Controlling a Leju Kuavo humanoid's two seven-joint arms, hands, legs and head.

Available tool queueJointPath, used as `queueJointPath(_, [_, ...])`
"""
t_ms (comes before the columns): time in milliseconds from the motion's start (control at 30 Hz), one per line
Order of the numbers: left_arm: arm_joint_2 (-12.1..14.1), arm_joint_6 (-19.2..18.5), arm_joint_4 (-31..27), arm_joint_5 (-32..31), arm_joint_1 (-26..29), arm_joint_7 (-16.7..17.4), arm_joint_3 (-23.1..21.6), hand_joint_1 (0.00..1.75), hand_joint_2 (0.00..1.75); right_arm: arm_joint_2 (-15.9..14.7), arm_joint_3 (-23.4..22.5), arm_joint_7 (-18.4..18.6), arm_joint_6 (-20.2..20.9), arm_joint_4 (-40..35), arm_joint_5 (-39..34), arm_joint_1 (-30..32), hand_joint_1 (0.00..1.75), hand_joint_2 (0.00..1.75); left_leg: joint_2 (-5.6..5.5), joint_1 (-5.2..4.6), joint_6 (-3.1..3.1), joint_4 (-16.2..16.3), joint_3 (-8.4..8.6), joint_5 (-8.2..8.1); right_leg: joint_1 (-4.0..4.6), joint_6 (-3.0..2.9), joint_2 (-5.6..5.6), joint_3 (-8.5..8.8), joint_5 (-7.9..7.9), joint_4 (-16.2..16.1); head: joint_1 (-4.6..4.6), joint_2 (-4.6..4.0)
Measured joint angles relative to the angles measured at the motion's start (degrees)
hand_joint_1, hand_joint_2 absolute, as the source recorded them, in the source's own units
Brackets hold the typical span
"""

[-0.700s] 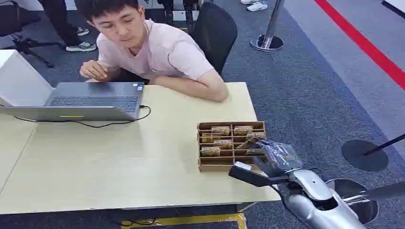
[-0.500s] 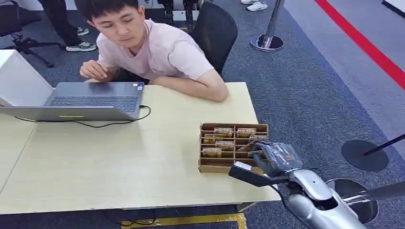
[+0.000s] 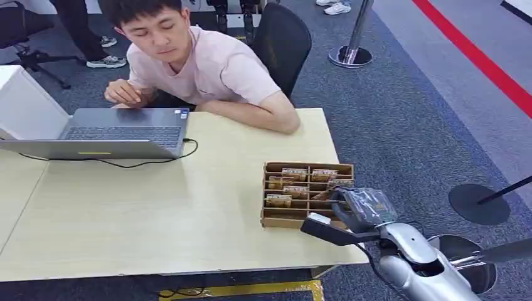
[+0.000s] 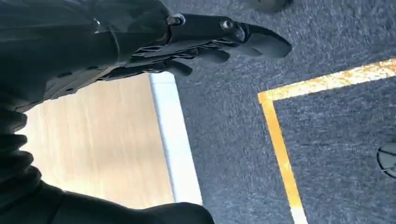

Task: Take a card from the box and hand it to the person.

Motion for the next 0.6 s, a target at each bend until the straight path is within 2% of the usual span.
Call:
queueJointPath(233, [0.00, 0.63, 0.00, 0.37, 0.00, 0.20, 0.00, 0.00, 1.75, 0.04, -0.02, -0.85, -1.51, -0.48, -0.02, 0.23, 1.36, 1.75, 0.00, 0.00, 0.00, 0.00, -0.01, 0.00, 0.00, 0.00, 0.00, 0.00, 0.00, 0.00, 0.00, 0.00])
queueJointPath(367, [-0.11, 0.61, 0.00, 0.72, 0.00, 0.35, 0.00, 0.00, 1.75, 0.04, -0.26, -2.71, -3.76, -1.79, -1.12, 0.21, 1.36, 1.75, 0.00, 0.00, 0.00, 0.00, -0.01, 0.00, 0.00, 0.00, 0.00, 0.00, 0.00, 0.00, 0.00, -0.02])
queueJointPath(600, [-0.33, 0.61, 0.00, 1.07, -0.01, 0.31, 0.04, 0.00, 1.75, 0.07, -2.51, -7.32, -10.03, -6.98, -3.04, 0.07, 1.36, 1.75, 0.00, 0.00, 0.00, 0.00, -0.02, 0.00, 0.00, 0.00, 0.00, 0.00, 0.00, 0.00, 0.00, -0.02])
